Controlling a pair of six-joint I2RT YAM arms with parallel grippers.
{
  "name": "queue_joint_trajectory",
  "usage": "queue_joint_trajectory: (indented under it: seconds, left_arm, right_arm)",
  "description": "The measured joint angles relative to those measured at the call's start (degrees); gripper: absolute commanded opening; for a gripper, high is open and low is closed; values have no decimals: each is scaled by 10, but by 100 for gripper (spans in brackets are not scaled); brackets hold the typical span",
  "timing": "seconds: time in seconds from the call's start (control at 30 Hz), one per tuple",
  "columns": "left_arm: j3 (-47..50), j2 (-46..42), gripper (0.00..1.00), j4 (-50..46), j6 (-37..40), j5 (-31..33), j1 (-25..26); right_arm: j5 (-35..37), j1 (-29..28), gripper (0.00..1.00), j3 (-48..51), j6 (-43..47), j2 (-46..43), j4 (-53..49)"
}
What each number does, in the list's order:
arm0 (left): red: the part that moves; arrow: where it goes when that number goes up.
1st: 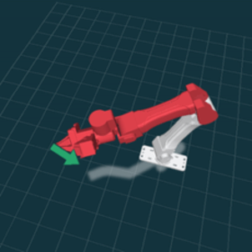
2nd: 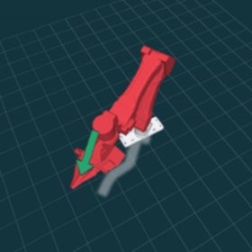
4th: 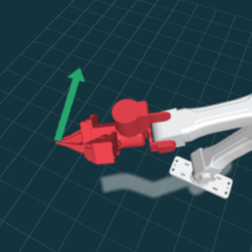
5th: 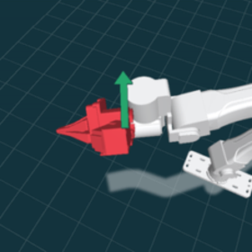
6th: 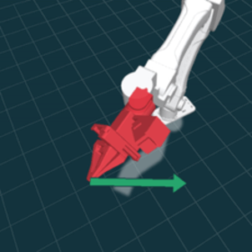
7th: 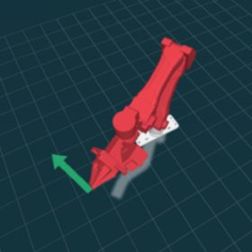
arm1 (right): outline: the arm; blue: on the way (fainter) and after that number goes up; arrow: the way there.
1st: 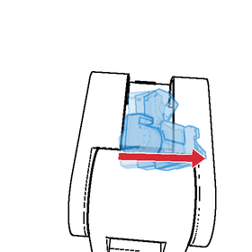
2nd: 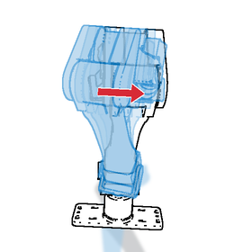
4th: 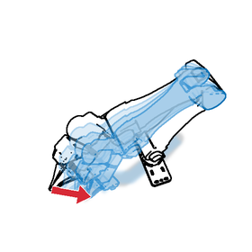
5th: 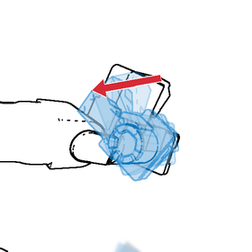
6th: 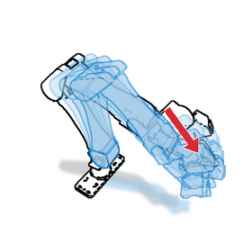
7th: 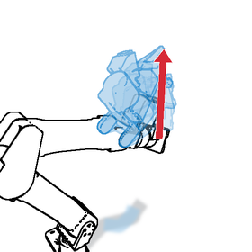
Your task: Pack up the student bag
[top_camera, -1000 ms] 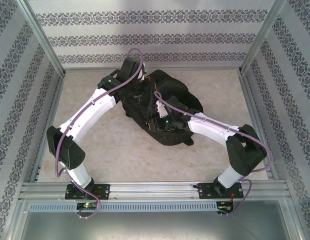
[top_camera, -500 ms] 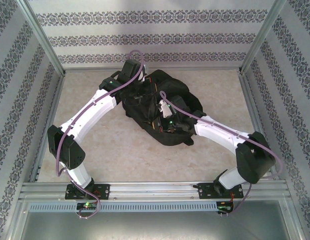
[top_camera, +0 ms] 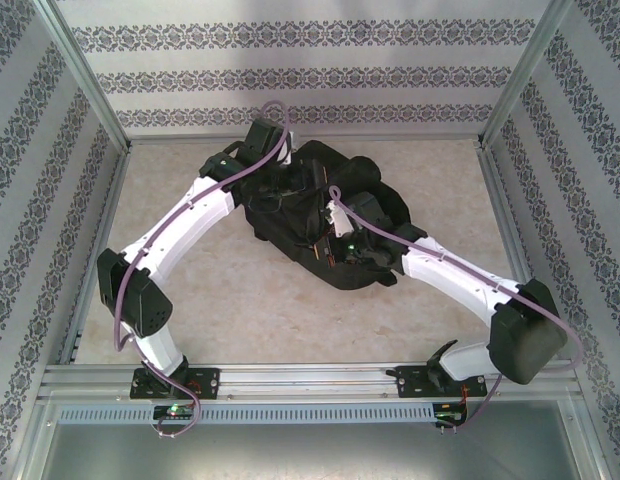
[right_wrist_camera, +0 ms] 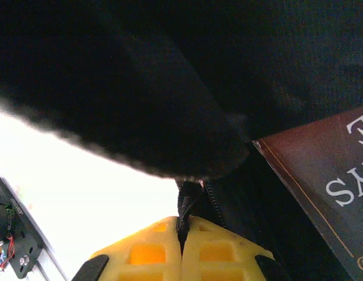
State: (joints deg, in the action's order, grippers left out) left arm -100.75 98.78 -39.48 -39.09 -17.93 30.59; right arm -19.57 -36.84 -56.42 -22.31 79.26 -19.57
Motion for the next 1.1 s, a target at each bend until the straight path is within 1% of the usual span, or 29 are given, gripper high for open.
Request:
queue_joint_trajectory:
  seconds: [0.1, 0.2, 0.27, 0.37, 0.5, 0.53, 0.67, 0.83, 0.9, 1.1]
  left_arm:
    - [54, -46, 67, -1, -13, 11, -12]
    - [138, -117, 65, 1, -51, 16, -41]
    - [196, -157, 65, 12, -89, 20, -60]
    - [267, -183, 65, 40, -148, 23, -66]
    - [332, -176, 63, 88, -226, 19, -66]
    - [345, -172, 61, 102, -246, 19, -65]
    - [370, -151, 59, 154, -297, 24, -54]
    - [380, -125, 59, 212, -330, 32, -38]
    - [382, -116, 56, 229, -339, 36, -36]
    - [394, -102, 43, 249, -354, 51, -30]
  right_arm:
    - [25, -3, 0, 16, -12, -24, 0]
    - [55, -10, 0, 36, -31, -47, 2]
    - [79, -21, 0, 49, -45, -60, 7]
    - [112, -38, 0, 64, -66, -71, 18]
    - [156, -57, 0, 77, -106, -76, 31]
    - [169, -62, 0, 84, -119, -81, 36]
    - [215, -85, 0, 115, -158, -106, 54]
    - [240, -92, 0, 118, -179, -114, 60]
    - [243, -93, 0, 118, -184, -114, 61]
    - [259, -107, 0, 128, -195, -117, 67]
